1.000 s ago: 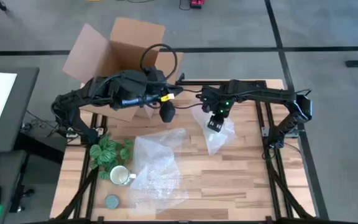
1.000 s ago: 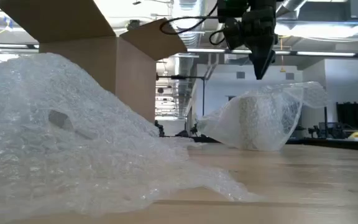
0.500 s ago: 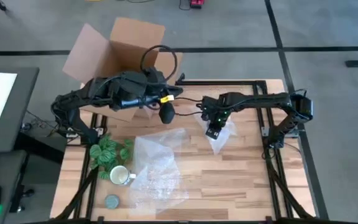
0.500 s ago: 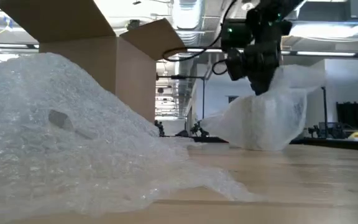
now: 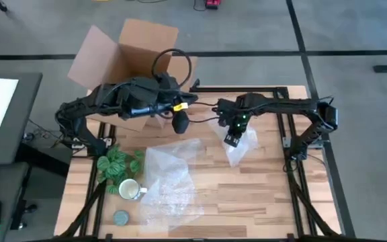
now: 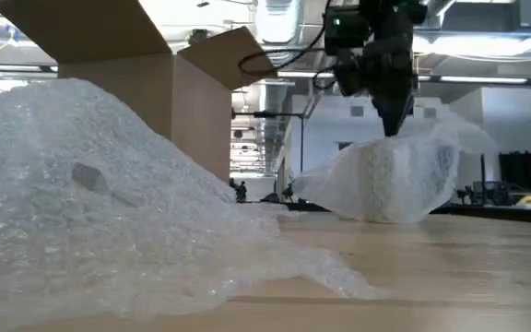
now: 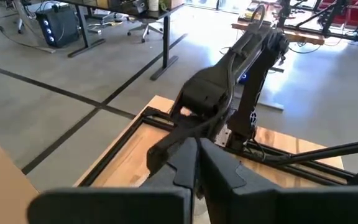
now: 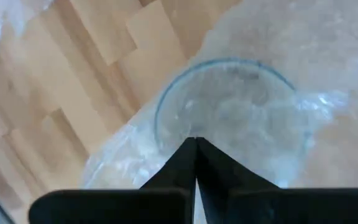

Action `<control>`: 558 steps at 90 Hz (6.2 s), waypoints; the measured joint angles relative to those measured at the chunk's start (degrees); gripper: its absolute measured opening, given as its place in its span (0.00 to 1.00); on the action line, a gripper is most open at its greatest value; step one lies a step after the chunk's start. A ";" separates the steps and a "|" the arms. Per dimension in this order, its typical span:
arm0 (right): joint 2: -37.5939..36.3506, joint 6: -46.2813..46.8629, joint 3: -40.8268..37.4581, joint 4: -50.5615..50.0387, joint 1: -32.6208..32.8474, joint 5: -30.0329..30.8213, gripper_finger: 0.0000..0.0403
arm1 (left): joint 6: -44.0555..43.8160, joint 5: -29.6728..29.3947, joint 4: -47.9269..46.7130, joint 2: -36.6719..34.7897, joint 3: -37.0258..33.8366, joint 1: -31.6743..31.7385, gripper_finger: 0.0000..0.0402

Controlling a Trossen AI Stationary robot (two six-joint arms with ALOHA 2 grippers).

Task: Wrap mug
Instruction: Wrap the green mug with bubble wrap

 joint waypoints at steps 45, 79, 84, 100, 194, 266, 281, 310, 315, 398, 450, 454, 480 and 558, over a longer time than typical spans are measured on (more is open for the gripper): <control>0.46 -1.62 -4.00 2.22 0.82 -3.30 0.00 | 0.00 0.00 0.04 0.00 0.00 -0.31 0.00; 0.22 0.52 -13.55 14.02 -1.42 -2.77 0.00 | 0.00 -0.02 0.21 0.00 0.00 -0.33 0.00; 0.25 0.55 -13.97 15.43 -1.38 -1.98 0.00 | 0.00 -0.02 0.21 0.00 0.00 -0.33 0.00; 0.33 1.37 -12.25 14.19 -1.42 0.68 0.00 | -0.01 -0.02 0.21 0.00 0.00 -0.33 0.00; 0.46 -1.09 -8.63 6.10 -2.34 -3.79 0.00 | 0.04 0.00 0.05 0.00 0.00 -0.33 0.00; 0.42 1.85 -4.48 7.09 -3.13 2.65 0.00 | 0.02 0.00 0.02 0.00 0.00 -0.33 0.00; 0.42 1.85 2.77 1.50 -3.05 2.11 0.00 | 0.02 0.00 -0.01 0.00 0.00 -0.33 0.00; 0.45 3.91 0.46 -1.42 -0.19 0.47 0.00 | 0.02 0.02 -0.17 0.00 0.00 -0.36 0.00; 0.48 4.11 -3.24 1.64 -0.42 0.49 0.00 | 0.02 0.02 -0.18 0.00 0.00 -0.39 0.00; 0.50 7.86 -1.40 2.17 -4.15 3.23 0.00 | 0.18 0.01 -0.12 0.01 0.00 -0.44 0.00; 0.51 11.88 -13.67 11.95 -2.23 4.66 0.00 | 0.20 -0.02 -0.25 0.02 0.00 -1.43 0.00; 0.40 12.25 -15.40 14.36 -2.25 4.75 0.00 | 0.22 0.00 -0.26 0.02 0.00 -1.75 0.00; 0.41 13.91 -14.20 12.95 -1.79 5.22 0.00 | 0.20 0.47 -0.27 0.02 -0.01 -4.22 0.00; 0.52 22.27 -5.14 4.86 -0.83 0.62 0.00 | -0.19 0.94 -7.15 0.02 -0.02 -9.83 0.00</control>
